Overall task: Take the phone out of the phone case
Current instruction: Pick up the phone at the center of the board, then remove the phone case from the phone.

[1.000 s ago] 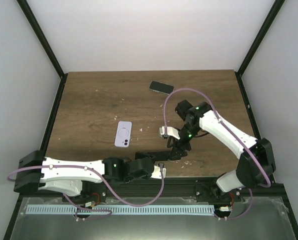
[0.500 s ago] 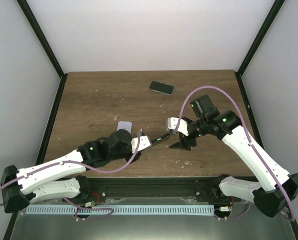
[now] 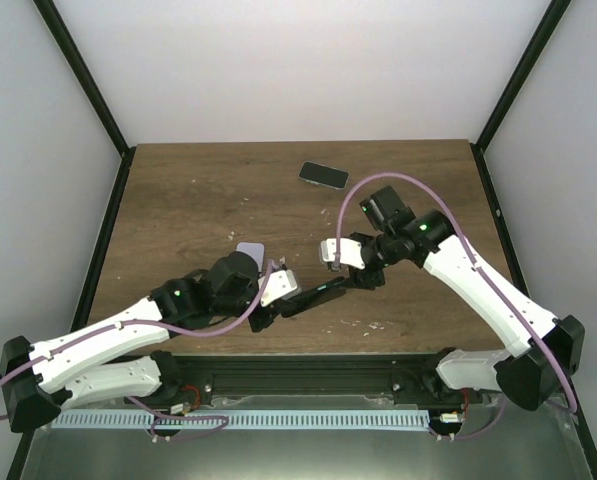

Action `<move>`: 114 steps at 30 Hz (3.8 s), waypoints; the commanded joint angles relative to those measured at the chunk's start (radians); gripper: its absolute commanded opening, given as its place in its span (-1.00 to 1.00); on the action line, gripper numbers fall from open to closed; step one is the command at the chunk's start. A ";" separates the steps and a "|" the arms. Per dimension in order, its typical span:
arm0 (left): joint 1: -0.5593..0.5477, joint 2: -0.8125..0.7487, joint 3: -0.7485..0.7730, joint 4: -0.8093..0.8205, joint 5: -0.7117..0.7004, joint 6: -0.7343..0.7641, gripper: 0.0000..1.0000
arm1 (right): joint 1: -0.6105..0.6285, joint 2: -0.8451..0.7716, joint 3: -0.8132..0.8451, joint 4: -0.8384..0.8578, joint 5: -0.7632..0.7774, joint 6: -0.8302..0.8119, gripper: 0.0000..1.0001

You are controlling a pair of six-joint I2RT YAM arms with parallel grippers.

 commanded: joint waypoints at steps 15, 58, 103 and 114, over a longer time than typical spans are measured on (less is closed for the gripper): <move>0.016 -0.026 0.040 0.093 0.016 0.012 -1.00 | 0.093 0.100 0.144 -0.169 -0.011 -0.124 -0.72; 0.447 0.252 0.005 1.236 0.526 -0.868 0.12 | -0.408 -0.066 -0.271 0.972 -1.033 1.168 -0.99; 0.568 0.018 -0.007 0.574 1.018 -0.441 -1.00 | -0.039 -0.130 -0.208 0.110 -0.410 0.196 0.13; 0.559 0.021 -0.021 0.634 1.053 -0.521 -1.00 | 0.053 -0.138 -0.182 0.164 -0.476 0.287 -0.20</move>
